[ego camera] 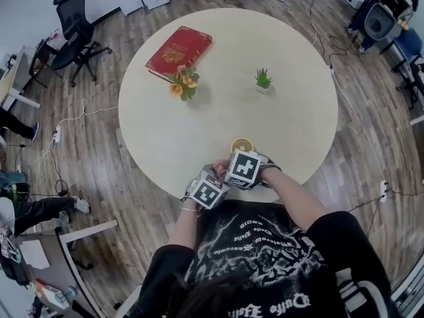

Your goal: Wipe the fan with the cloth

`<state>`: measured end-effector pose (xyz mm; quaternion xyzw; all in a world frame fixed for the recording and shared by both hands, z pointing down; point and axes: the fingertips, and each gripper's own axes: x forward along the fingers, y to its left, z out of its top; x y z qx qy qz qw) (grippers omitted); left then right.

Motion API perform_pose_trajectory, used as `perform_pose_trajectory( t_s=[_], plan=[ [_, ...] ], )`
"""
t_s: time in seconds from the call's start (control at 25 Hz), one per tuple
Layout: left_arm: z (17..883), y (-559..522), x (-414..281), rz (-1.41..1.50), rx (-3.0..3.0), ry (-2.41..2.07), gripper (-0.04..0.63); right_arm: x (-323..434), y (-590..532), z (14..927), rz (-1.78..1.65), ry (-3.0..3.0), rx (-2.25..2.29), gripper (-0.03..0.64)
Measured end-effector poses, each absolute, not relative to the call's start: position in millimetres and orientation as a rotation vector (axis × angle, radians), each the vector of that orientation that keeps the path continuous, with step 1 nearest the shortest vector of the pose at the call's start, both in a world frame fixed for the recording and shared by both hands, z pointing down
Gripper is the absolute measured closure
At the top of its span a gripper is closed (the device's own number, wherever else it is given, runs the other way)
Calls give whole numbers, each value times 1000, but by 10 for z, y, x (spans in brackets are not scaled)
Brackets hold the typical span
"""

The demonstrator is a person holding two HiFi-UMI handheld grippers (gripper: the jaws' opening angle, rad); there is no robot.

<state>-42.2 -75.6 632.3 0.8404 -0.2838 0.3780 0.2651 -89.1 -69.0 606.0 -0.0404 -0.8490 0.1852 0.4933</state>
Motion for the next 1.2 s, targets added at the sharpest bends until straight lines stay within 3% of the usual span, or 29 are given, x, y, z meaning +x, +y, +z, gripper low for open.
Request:
perform_pose_trajectory(
  t_s=[0.12,0.2,0.36,0.92,1.08,1.2],
  plan=[
    [6326,-806,-437,1014,2244,-826,350,-838,-773,6047,539,-2075,-40,592],
    [6332,-846,-476,1029,2220,-874,422,-782,-875,6033,638,-2092,32,592],
    [6334,-870,-484,1031,2202,-901,426,-745,-955,6012,667,-2117,78,592],
    [6346,-874,-496,1039,2185,-890,423,-293,-1810,5753,557,-2254,576,592],
    [6331,-850,-432,1022,2197,-833,347,-4,-1989,5551,664,-2334,771,592],
    [6317,-814,-404,1035,2201,-808,344,141,-1837,5489,697,-2361,741,592]
  ],
)
